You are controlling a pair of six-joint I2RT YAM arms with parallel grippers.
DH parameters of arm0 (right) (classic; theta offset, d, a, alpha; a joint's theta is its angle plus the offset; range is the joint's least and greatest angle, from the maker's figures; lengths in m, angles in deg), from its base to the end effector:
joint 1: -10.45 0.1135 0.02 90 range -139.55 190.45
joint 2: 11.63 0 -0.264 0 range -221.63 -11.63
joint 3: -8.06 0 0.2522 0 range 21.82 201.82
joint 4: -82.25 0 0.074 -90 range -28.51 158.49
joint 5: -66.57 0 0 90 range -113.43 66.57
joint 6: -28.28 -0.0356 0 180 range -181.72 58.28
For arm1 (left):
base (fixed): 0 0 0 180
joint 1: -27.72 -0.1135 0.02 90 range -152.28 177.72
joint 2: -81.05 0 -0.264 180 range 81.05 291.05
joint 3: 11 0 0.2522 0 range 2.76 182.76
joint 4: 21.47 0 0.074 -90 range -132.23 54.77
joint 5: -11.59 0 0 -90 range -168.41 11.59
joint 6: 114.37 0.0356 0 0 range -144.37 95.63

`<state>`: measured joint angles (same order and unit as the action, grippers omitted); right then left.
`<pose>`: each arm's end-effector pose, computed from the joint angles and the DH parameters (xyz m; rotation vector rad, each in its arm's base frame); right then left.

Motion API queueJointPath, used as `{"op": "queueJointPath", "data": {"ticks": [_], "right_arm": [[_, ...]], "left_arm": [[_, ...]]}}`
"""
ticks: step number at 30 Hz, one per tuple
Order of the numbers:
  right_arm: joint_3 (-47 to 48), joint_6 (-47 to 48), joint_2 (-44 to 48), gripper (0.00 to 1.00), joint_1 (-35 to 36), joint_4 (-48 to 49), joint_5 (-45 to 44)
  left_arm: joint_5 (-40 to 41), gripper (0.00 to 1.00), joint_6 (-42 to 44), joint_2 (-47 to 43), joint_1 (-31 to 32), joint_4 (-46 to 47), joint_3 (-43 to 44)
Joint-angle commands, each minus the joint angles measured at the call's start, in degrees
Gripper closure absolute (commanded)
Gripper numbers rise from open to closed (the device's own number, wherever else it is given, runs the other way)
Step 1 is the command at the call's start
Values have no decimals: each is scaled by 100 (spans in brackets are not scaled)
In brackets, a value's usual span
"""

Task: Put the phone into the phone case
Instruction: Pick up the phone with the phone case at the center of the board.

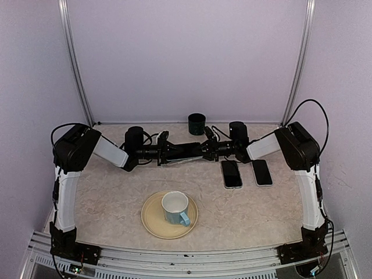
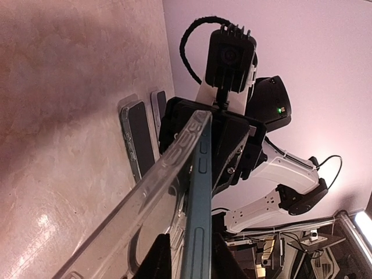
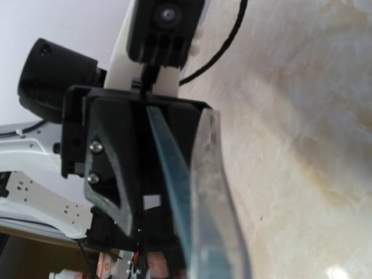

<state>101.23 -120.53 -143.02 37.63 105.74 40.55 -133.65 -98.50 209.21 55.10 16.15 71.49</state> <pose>0.4118 0.2474 0.1327 -0.3806 2.1802 1.9594 0.3886 -0.2342 0.1275 0.0404 2.1762 -1.9888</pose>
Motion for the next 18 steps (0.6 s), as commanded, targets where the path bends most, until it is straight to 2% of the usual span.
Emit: {"op": "queueJointPath", "data": {"ticks": [1, 13, 18], "right_arm": [[-109, 265, 141, 100, 91, 138, 172], [-161, 440, 343, 100, -15, -73, 180], [-188, 447, 466, 100, -52, -68, 184]], "left_arm": [[62, 73, 343, -483, -71, -508, 44], [468, 57, 1223, -1044, -162, -1959, 105], [531, 48, 1321, -1246, -196, -2306, 93]]}}
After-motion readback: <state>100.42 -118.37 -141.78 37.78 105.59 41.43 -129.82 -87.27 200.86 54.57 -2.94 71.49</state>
